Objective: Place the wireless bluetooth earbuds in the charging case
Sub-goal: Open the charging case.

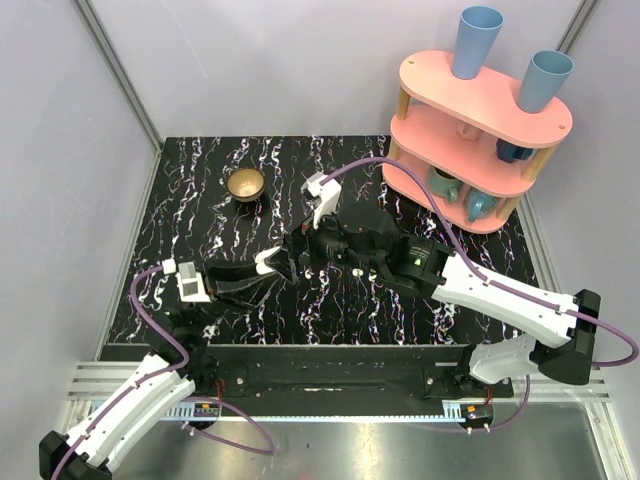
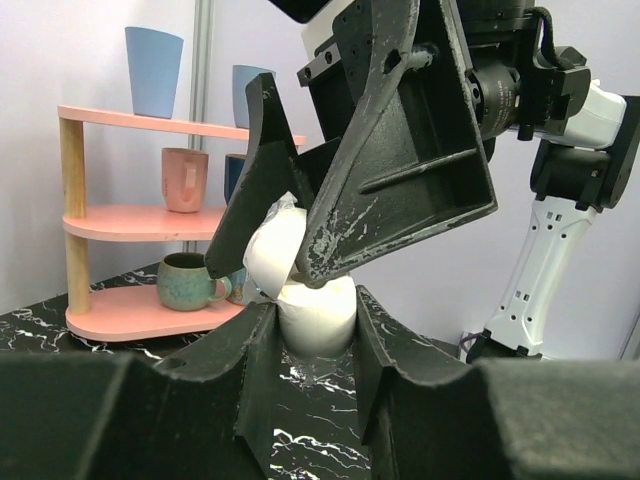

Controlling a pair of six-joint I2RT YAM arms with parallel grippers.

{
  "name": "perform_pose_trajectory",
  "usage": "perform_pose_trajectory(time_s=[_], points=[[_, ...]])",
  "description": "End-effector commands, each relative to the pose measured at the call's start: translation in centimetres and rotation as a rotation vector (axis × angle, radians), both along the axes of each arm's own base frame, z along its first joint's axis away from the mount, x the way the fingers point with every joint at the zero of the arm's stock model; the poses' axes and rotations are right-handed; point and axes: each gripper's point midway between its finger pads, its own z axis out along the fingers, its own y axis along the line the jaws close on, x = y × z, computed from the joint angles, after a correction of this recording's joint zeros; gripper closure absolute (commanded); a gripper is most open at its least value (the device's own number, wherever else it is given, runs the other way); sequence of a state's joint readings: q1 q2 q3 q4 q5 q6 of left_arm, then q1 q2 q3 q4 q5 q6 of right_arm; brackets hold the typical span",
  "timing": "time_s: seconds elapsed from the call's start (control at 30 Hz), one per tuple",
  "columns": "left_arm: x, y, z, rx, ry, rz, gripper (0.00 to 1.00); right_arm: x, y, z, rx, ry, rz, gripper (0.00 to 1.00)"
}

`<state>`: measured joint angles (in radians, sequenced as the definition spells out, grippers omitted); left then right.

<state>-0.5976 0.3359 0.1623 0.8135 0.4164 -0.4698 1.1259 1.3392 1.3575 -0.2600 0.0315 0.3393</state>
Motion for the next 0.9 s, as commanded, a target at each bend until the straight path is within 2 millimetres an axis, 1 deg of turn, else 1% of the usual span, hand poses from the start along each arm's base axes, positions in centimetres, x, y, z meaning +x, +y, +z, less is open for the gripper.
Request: perform_pose_trajectory(time_s=[0.0,0.07,0.17,0.2,0.27,0.33,0.47,0.53,0.67,0.7,0.8,0.83,0.87], points=[[-2.6,0.2,3.2,-0.012,-0.15,-0.058,1.0,1.2,-0.2,2.2,0.03,-0.056,-0.044,0.0],[-2.9,0.0,2.8,0.005,-0.159,-0.07,1.0,1.7,-0.5,2.7,0.048,-0.048,-0.06,0.0],[-2.9,-0.1,2.5,0.019,-0.157,-0.074,1.0,1.9,-0.5,3.4,0.075,-0.038,-0.033,0.0],[-2.9,-0.1,2.4,0.019,-0.157,-0.073,1.0,1.5,-0.3,3.4,0.08,-0.027,0.001,0.0],[-2.8,-0.1,2.3,0.021,-0.154,-0.07,1.0,1.5,-0.3,3.5,0.094,-0.003,0.016,0.0],[-2.8,0.0,2.1,0.024,-0.154,-0.064,1.0,1.1,-0.1,3.6,0.107,0.014,0.046,0.0],[-2.8,-0.1,1.8,0.034,-0.151,-0.067,1.0,1.6,-0.3,3.5,0.128,0.057,0.033,0.0],[-2.9,-0.2,1.7,0.042,-0.155,-0.07,1.0,1.9,-0.5,3.5,0.137,0.071,0.032,0.0],[-2.7,-0.2,1.3,0.062,-0.149,-0.063,1.0,1.9,-0.8,4.0,0.17,0.09,0.051,0.0],[-2.8,-0.2,1.4,0.062,-0.151,-0.06,1.0,1.7,-0.9,4.3,0.179,0.091,0.063,0.0],[-2.6,-0.1,1.1,0.073,-0.144,-0.046,1.0,2.1,-1.6,4.7,0.191,0.089,0.046,0.0],[-2.5,-0.1,1.0,0.075,-0.144,-0.04,1.0,2.5,-1.8,4.3,0.184,0.094,0.035,0.0],[-2.5,0.0,1.0,0.075,-0.147,-0.037,1.0,2.6,-2.0,4.3,0.187,0.095,0.028,0.0]])
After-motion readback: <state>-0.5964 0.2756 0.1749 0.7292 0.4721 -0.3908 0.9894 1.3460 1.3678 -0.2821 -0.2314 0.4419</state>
